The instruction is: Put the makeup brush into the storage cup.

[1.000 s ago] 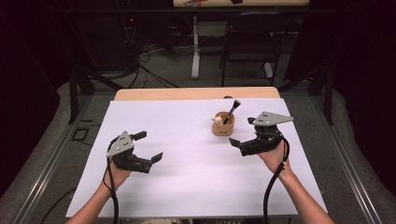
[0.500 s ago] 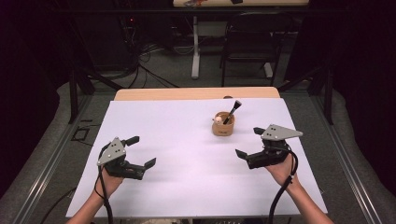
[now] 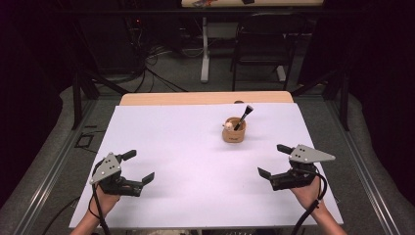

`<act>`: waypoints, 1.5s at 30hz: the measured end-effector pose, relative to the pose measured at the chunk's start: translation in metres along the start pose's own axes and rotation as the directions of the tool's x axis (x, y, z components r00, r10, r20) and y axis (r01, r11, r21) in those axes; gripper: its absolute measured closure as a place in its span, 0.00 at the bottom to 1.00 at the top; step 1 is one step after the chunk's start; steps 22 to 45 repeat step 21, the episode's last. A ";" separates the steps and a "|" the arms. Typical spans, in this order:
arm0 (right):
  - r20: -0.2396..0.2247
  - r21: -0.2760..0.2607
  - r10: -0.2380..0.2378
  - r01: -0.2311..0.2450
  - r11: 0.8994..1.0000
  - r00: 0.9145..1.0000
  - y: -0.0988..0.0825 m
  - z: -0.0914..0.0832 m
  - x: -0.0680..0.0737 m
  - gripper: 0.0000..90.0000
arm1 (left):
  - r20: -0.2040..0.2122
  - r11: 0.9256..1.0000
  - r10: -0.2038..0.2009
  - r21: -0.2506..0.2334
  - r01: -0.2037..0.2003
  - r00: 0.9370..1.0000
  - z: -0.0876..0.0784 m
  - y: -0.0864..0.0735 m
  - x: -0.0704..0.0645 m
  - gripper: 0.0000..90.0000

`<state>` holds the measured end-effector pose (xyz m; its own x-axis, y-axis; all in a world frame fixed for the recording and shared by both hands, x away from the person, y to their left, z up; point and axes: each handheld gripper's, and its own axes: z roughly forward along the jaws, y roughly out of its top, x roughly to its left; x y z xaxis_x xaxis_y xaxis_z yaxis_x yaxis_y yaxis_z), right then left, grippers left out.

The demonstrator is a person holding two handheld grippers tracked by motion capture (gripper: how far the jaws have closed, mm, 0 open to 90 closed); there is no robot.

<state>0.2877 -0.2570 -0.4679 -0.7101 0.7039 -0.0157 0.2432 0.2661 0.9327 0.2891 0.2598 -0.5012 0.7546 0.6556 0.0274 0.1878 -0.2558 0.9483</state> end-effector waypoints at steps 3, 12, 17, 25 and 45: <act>0.009 0.005 0.014 -0.014 1.000 1.000 -0.011 -0.004 0.001 0.00 | -0.007 1.000 -0.006 0.006 0.006 1.000 -0.002 -0.004 -0.001 0.00; 0.052 -0.012 0.073 -0.072 0.997 0.996 -0.034 -0.013 0.001 0.00 | 0.002 1.000 -0.008 0.008 0.008 1.000 -0.007 -0.013 -0.002 0.00; 0.074 0.036 0.032 -0.035 0.999 0.997 -0.039 -0.009 0.004 0.00 | 0.010 0.999 -0.035 0.038 0.035 0.999 -0.004 -0.019 0.001 0.00; 0.100 0.084 0.023 -0.031 0.996 0.995 -0.040 -0.001 0.007 0.00 | 0.013 0.996 -0.044 0.076 0.043 0.999 0.001 -0.021 0.000 0.00; 0.100 0.084 0.023 -0.031 0.996 0.995 -0.040 -0.001 0.007 0.00 | 0.013 0.996 -0.044 0.076 0.043 0.999 0.001 -0.021 0.000 0.00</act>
